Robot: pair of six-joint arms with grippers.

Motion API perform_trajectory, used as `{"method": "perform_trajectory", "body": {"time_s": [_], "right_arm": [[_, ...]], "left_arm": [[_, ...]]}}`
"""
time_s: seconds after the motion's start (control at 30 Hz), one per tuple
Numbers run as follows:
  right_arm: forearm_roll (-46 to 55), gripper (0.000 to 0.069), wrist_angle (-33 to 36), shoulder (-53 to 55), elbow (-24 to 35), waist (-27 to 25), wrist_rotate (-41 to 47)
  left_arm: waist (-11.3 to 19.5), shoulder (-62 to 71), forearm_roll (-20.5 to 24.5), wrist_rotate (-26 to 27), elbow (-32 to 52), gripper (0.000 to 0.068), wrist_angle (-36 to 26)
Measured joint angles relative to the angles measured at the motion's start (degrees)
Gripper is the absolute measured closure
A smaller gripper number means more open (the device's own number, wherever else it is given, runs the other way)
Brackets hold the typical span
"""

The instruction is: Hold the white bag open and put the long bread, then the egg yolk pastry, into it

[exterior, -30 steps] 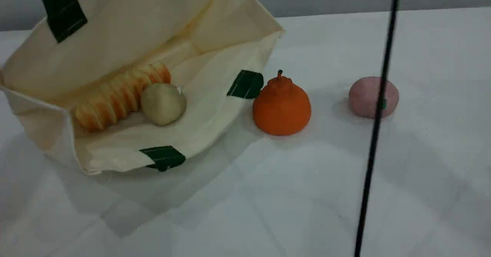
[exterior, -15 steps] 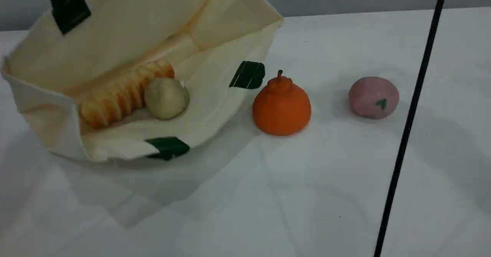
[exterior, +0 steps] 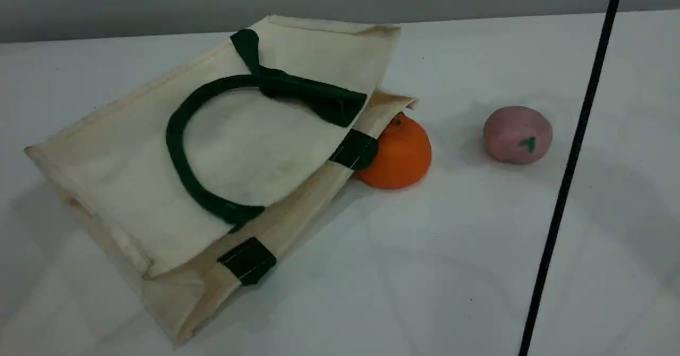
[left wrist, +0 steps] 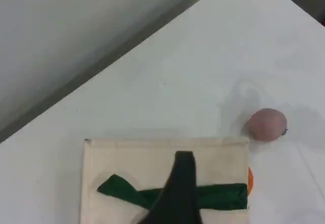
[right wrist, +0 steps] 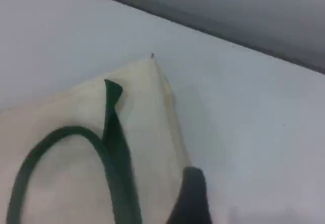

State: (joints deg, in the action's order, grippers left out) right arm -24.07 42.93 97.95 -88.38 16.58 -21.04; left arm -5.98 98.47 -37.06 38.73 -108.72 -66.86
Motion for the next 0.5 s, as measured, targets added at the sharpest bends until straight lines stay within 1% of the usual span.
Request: {"method": "perform_trajectory", "body": {"time_s": [0.1, 0.2, 0.27, 0.33, 0.4, 0.47, 0.5], "right_arm": [[0.74, 0.0135, 0.3, -1.6, 0.0, 0.0, 0.0], [1.0, 0.0137, 1.38, -4.31, -0.02, 0.0, 0.0], [1.07, 0.015, 2.52, -6.59, -0.02, 0.0, 0.0], [1.11, 0.0177, 4.0, -9.47, -0.02, 0.0, 0.0], [1.27, 0.023, 6.09, -12.52, -0.02, 0.0, -0.72], [1.29, 0.0306, 9.0, -15.86, -0.07, 0.0, -1.27], [1.29, 0.0357, 10.28, -17.75, -0.07, 0.0, -1.27]], "left_arm": [[0.05, -1.43, 0.76, -0.16, 0.0, 0.0071, -0.05], [0.05, -3.74, 3.5, -0.22, -0.04, 0.013, -0.33], [0.05, -5.75, 5.64, -1.33, -0.06, 0.0183, -1.21], [0.05, -7.85, 7.38, -3.18, -0.06, 0.0241, -3.04], [0.05, -10.35, 8.7, -6.22, -0.06, 0.0319, -3.39], [0.05, -12.84, 10.1, -9.39, -0.06, 0.0405, -3.32], [0.05, -14.25, 10.86, -10.99, -0.06, 0.0453, -3.32]]}}
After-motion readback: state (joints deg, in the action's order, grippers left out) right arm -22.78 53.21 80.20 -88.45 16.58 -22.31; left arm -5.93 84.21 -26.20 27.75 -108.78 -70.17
